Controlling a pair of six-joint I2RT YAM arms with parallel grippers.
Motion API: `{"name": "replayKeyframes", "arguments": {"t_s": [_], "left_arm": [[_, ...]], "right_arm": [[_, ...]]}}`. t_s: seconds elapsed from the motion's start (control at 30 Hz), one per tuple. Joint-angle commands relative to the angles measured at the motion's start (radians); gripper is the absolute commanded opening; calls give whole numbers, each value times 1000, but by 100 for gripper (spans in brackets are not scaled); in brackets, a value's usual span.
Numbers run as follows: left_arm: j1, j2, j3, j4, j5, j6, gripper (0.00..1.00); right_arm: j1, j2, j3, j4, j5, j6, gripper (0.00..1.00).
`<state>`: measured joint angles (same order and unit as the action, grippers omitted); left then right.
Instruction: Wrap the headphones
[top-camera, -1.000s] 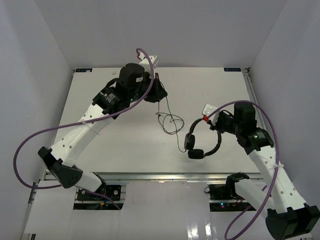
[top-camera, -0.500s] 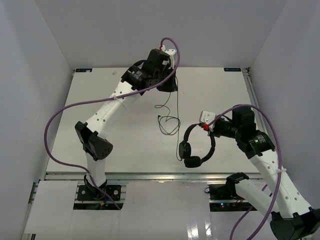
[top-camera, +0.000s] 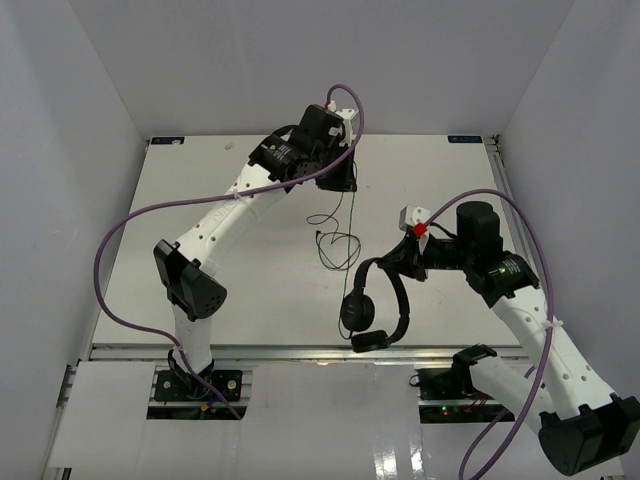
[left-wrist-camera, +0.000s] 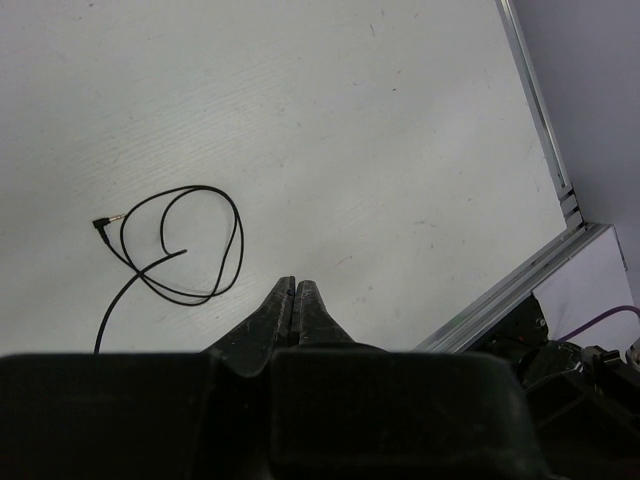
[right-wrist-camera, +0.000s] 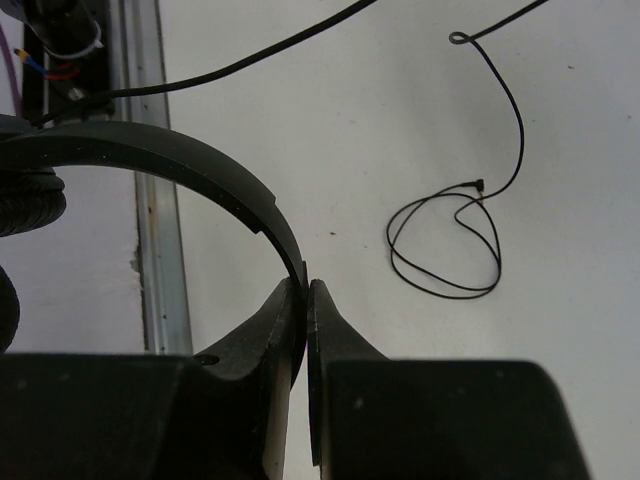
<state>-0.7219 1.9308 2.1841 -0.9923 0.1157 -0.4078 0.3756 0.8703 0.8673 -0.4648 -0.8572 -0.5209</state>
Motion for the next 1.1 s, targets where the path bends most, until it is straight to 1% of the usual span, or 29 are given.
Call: {"name": "replayKeyframes", "arguments": {"t_s": [0.0, 0.03, 0.1, 0.2, 0.23, 0.27, 0.33, 0.43, 0.5, 0.53, 0.57, 0.67, 0.7, 0.8, 0.87, 1.07], "left_arm": [[7, -62, 12, 43, 19, 17, 0], [7, -60, 11, 42, 18, 19, 0], [9, -50, 12, 32, 4, 30, 0], [9, -54, -6, -4, -46, 56, 0], [10, -61, -33, -9, -59, 69, 0], [12, -73, -37, -7, -60, 69, 0], [28, -137, -164, 15, -83, 73, 0], [54, -234, -346, 108, -63, 64, 0], [64, -276, -479, 157, -39, 51, 0], [70, -301, -511, 190, -25, 38, 0], [71, -315, -590, 212, -13, 31, 0], [71, -357, -691, 293, 24, -10, 0], [71, -375, -748, 330, 42, -29, 0], [71, -414, -853, 408, 76, -66, 0], [71, -432, -907, 449, 95, -83, 0], [69, -477, -1010, 513, 129, -113, 0]], "right_arm": [[6, 11, 6, 145, -132, 237, 8], [6, 17, 13, 157, -115, 266, 8], [6, 32, 40, 166, -27, 314, 8], [5, 34, 72, 111, 125, 259, 8], [5, 27, 78, 99, 197, 244, 8], [1, 26, 77, 89, 198, 224, 8], [-26, -24, 64, 84, 213, 190, 8], [-46, -63, 95, 84, 151, 194, 8], [-50, -68, 137, 86, 142, 227, 8], [-52, -62, 173, 86, 150, 251, 8], [-55, -57, 201, 86, 153, 267, 8], [-78, -42, 294, 90, 160, 314, 8], [-89, -35, 333, 95, 176, 340, 8], [-121, -23, 389, 116, 273, 415, 8], [-134, -17, 397, 138, 381, 473, 8], [-193, 22, 405, 173, 561, 698, 8]]}}
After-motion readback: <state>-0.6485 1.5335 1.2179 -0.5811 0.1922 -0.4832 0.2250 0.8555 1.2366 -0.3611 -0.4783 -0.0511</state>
